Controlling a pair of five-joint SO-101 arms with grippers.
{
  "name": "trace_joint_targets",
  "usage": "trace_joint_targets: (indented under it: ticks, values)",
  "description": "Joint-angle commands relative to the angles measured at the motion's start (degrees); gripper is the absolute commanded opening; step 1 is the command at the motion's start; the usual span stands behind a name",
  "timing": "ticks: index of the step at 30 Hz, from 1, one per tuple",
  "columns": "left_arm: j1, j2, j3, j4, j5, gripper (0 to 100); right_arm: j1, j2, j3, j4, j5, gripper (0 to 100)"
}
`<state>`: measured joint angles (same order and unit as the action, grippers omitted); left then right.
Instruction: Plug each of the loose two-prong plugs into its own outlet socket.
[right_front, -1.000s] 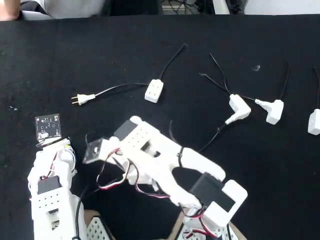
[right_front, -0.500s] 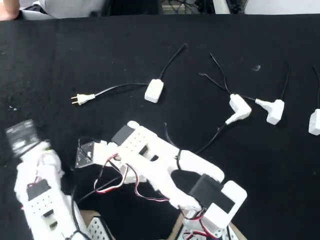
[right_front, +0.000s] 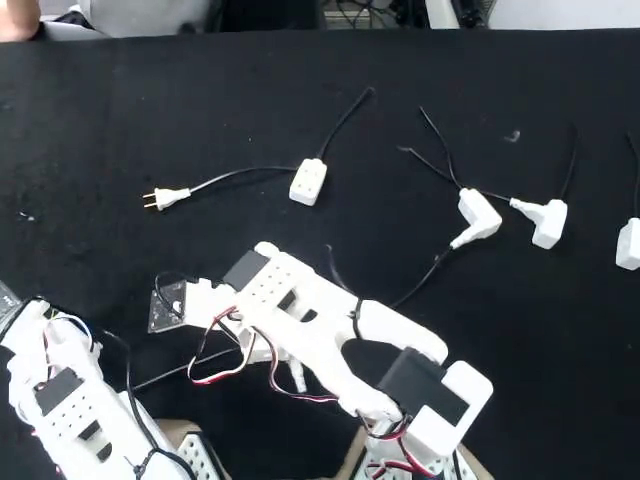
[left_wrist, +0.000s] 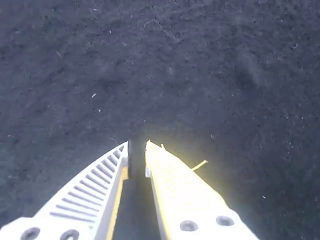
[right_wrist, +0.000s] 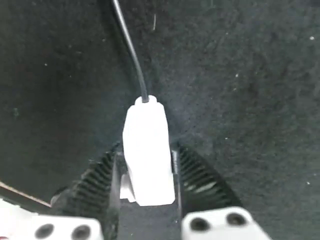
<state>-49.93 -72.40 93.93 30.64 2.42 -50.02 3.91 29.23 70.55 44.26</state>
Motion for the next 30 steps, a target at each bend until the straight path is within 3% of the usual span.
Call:
trace_joint_targets:
  ticks: [1, 6, 11, 18, 21, 25, 30]
  values:
    - [-0.13, -0.62, -2.77, -1.05, 0.53, 7, 5.71, -4.53, -4.88, 0.62, 0.35, 1.1]
    - [3.56, -0.62, -1.80, -1.14, 0.00, 7, 16.97, -9.98, -13.85, 7.82, 0.35, 1.1]
    - [7.25, -0.62, -0.75, -1.05, -5.89, 7, 32.88, -15.16, -22.29, 12.04, 0.70, 1.1]
    - [15.08, -0.62, 2.24, -1.14, -13.89, 7, 63.21, -14.81, -33.54, 5.36, 0.26, 1.1]
    - [16.84, -0.62, 2.51, -1.14, -15.91, 7, 72.97, -10.59, -36.53, 1.14, 0.26, 1.1]
    - [16.92, -0.62, 2.51, -1.14, -16.09, 7, 80.09, 0.75, -42.33, -4.04, 0.26, 1.1]
    - [16.92, -0.62, 2.51, -1.14, -16.09, 6, 81.93, 18.07, -56.66, -4.92, -2.64, 1.1]
